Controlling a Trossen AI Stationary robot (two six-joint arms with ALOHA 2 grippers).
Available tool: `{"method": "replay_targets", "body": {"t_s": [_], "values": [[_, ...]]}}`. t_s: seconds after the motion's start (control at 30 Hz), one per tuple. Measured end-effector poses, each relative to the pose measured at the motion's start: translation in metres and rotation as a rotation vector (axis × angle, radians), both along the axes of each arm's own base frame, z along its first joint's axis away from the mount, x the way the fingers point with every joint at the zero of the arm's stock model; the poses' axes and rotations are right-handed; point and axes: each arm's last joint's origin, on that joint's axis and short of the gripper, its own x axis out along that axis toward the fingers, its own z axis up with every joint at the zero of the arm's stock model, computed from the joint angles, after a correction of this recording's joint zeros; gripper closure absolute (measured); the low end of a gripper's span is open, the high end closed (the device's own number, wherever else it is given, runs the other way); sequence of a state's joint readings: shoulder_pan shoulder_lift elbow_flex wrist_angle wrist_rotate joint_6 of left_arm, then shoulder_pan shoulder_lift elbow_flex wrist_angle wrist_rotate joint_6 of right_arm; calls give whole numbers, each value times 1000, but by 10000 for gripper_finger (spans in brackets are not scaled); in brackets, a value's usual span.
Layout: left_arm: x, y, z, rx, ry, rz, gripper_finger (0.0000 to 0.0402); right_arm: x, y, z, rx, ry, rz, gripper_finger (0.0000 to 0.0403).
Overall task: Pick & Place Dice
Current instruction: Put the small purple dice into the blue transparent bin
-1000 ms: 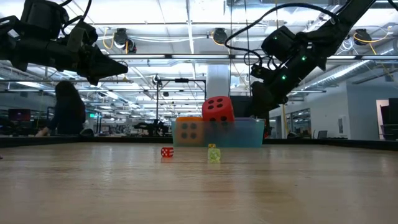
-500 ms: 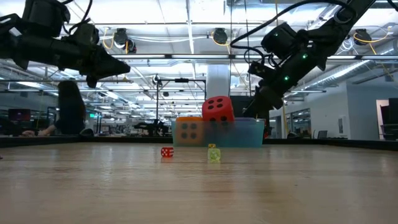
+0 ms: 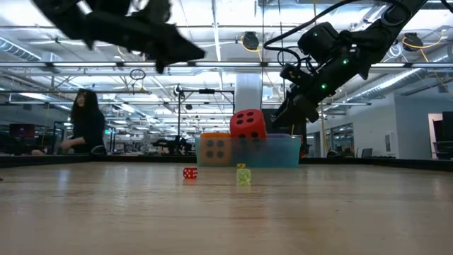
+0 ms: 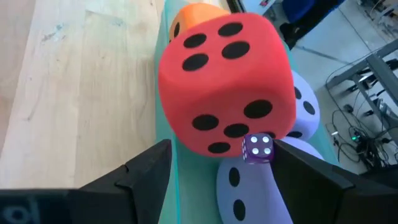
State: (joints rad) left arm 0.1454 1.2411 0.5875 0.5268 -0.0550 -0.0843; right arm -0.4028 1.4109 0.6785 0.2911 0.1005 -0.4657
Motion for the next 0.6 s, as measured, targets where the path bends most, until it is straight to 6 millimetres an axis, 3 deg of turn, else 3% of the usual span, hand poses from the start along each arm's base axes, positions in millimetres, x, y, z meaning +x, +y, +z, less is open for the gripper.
{"method": "replay_targets", "body": {"t_s": [0.17,0.3,0.6], "values": [[50,8,5,97,39,-14,399,1,1,1,-2,-19,4,143],[82,18,-3,172,96,-15,397,4,4,3,10,-45,45,140],[123,51,-12,180,125,-9,399,4,4,4,23,-68,71,138]]}}
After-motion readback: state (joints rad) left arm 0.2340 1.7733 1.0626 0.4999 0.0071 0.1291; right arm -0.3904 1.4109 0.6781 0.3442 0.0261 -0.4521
